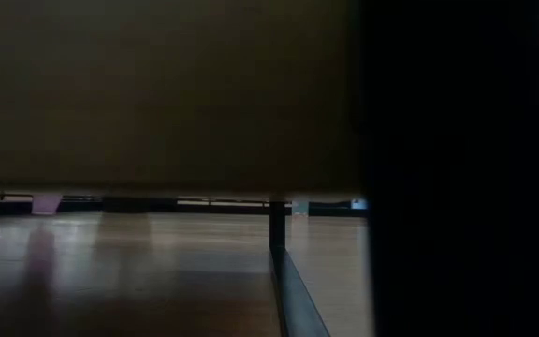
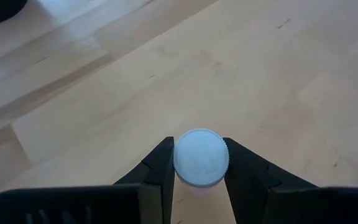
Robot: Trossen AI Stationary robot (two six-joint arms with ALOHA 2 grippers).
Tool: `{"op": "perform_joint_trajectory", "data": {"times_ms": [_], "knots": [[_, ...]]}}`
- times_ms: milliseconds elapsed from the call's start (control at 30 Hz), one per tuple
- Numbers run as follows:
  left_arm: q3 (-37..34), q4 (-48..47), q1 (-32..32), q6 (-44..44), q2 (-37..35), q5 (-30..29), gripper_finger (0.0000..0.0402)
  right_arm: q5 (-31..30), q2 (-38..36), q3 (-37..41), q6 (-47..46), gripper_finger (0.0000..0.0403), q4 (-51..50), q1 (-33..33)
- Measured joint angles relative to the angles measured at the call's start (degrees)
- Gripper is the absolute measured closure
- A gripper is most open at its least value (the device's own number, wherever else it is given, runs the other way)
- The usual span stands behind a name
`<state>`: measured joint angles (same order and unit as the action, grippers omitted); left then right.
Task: Pick and place medicine bottles onto shelf by color
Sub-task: Put the bottom pink pill bottle on the shelf aligned with the other pink pill bottle
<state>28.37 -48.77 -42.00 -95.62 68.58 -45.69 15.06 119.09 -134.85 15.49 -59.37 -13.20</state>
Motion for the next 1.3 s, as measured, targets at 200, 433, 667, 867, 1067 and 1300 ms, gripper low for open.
{"op": "perform_joint_trajectory", "data": {"times_ms": [200,433,667,867,1067,1300], "knots": [[-0.8,0.1,1.3,-0.1,0.0,1.6,0.0301,0.0,0.0,0.0,0.0,0.0163,0.0,0.0],[-1.4,1.1,1.7,-0.2,0.0,2.7,0.0301,0.0,0.0,0.0,0.0,0.0163,0.0,0.0],[-1.4,1.3,1.7,-0.2,0.0,2.8,0.0279,0.0,0.0,0.0,0.0,0.0163,0.0,0.0],[-1.4,1.4,1.7,-0.2,0.0,2.8,0.0247,0.0,0.0,0.0,0.0,0.0163,0.0,0.0],[-1.4,1.4,1.6,-0.3,0.0,2.8,0.0209,0.0,0.0,0.0,0.0,0.0163,0.0,0.0],[-0.8,1.1,1.2,-0.2,0.0,2.8,0.0174,0.0,0.0,0.0,0.0,0.0163,0.0,0.0]]}}
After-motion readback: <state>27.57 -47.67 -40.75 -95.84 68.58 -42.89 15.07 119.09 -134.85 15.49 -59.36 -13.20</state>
